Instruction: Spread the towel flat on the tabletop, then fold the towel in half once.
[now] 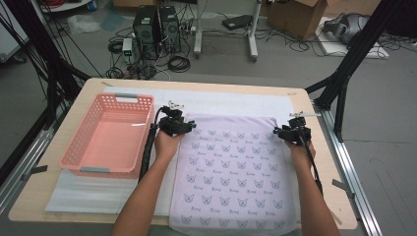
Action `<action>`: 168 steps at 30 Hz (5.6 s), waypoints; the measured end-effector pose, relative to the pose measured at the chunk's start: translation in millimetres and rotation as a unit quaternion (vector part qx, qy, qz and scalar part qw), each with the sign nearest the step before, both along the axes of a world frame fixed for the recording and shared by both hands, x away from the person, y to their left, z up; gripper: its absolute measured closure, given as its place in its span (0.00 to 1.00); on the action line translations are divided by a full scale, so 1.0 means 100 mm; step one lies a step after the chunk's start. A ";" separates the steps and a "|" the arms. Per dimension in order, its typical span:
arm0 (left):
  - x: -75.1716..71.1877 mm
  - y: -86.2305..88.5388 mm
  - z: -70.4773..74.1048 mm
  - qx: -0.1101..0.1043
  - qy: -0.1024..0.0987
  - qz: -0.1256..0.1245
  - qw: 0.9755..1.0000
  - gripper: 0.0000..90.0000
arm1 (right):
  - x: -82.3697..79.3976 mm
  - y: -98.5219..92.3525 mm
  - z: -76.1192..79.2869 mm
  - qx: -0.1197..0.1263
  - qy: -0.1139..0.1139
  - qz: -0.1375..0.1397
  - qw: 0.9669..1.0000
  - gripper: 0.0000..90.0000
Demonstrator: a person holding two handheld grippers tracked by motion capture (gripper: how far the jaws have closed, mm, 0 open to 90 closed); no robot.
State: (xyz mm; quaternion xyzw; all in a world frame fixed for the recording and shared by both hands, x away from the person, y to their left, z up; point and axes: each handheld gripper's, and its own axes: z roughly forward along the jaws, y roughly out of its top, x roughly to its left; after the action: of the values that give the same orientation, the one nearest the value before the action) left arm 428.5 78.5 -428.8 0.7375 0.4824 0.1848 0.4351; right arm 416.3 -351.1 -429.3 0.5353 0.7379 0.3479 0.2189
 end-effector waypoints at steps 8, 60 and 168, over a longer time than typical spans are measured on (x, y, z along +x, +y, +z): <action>-0.15 0.01 0.01 -0.039 -0.030 -0.048 0.998 0.50 | -0.24 -0.01 0.20 0.033 -0.043 0.070 0.996 0.47; -0.43 0.23 -0.09 -0.065 -0.025 -0.036 0.997 0.29 | -0.85 -0.11 -0.01 0.061 -0.035 0.104 0.992 0.20; -0.86 0.16 -0.10 -0.040 0.003 -0.061 0.997 0.95 | -0.95 -0.05 0.07 0.001 0.017 0.047 0.999 0.96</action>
State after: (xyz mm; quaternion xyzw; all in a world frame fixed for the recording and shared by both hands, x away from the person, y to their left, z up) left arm 343.0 94.4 -438.4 0.7480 0.4451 0.1365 0.4730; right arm 321.5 -356.2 -422.8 0.5058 0.7657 0.3492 0.1894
